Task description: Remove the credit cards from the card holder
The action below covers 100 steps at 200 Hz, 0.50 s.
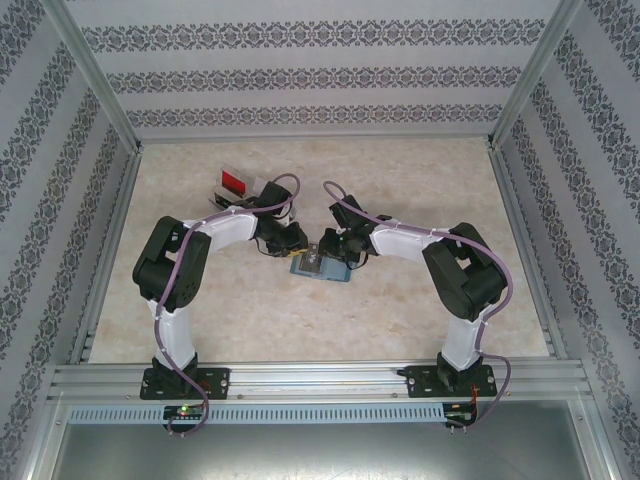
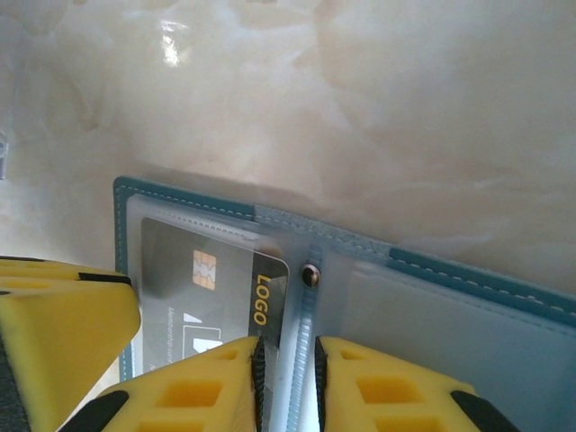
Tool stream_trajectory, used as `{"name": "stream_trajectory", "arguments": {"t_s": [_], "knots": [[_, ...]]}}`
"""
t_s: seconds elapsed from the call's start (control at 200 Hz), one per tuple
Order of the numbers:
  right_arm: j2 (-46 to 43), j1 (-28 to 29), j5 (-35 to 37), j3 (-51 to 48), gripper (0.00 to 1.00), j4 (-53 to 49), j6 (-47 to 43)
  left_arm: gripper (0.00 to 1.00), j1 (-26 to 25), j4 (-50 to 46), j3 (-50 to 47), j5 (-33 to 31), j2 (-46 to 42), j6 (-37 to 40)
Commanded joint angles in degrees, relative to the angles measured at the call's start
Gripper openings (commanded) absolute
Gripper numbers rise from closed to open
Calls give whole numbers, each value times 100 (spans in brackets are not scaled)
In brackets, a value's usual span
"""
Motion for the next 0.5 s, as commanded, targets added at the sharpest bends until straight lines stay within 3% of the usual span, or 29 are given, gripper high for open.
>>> {"name": "stream_trajectory", "arguments": {"t_s": [0.0,0.495], "knots": [[46,7,-120,-84,25,218,107,20,-39,71,-84,-93,116,-100],[201,-8,-341,-70,22,325,308,17,-46,2,-229,-183,221,-90]]}}
